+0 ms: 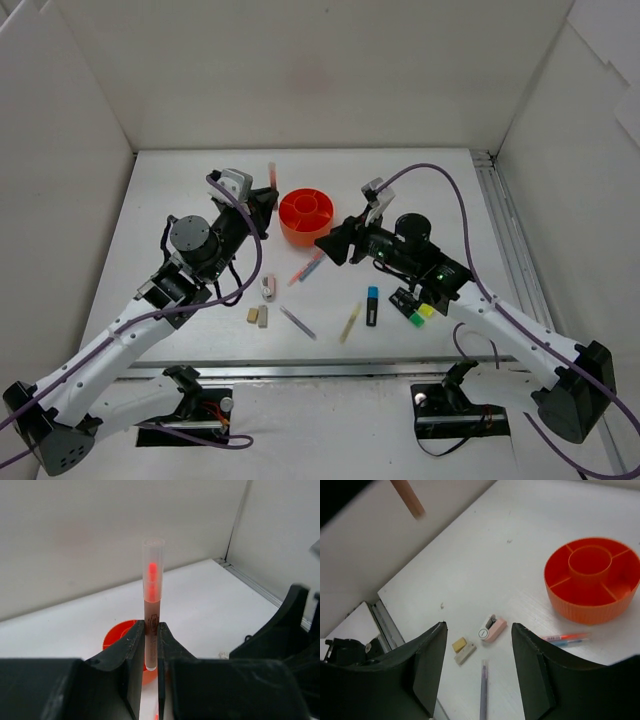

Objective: Sort the stationery into containers
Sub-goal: Place the pen in the storage box.

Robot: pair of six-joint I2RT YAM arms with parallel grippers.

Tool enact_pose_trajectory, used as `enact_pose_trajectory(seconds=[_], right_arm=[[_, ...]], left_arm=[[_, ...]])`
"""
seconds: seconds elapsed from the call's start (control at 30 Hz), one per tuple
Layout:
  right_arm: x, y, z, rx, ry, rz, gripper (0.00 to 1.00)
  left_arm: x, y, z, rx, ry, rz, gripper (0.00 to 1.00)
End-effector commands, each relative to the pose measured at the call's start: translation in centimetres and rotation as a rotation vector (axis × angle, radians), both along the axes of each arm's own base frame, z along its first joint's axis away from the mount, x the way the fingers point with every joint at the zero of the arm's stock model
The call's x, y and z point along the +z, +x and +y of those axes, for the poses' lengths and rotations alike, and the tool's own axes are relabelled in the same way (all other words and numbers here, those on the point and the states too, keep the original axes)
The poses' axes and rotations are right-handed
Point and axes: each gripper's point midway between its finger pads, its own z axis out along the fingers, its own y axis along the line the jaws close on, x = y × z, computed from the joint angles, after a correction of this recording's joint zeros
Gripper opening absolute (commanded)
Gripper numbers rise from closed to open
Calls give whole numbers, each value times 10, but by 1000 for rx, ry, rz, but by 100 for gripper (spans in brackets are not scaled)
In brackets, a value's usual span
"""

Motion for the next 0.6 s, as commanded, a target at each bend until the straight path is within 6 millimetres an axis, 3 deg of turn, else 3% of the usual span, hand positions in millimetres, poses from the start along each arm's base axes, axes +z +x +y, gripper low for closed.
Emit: enact_pose_trajectory(seconds=[0.0, 0.1, 0.13, 0.17, 0.3, 0.57], right_arm=[[69, 10, -8, -57, 61, -181, 52], [93, 11, -1, -36, 111, -214, 58], [97, 12, 2, -30, 123, -221, 91], [103, 14, 3, -31, 141, -222, 97], [124, 18, 17, 8, 184, -251, 98], [141, 33, 36, 17, 229, -270, 93]], left_arm=[[-7, -2, -8, -36, -27, 53, 0], [-22, -4, -16, -64, -11, 92, 0], [-27, -4, -18, -70, -9, 107, 0], [-30, -7, -22, -88, -2, 114, 0], [-44, -9, -33, -112, 17, 152, 0], [-56, -15, -47, -148, 58, 179, 0]])
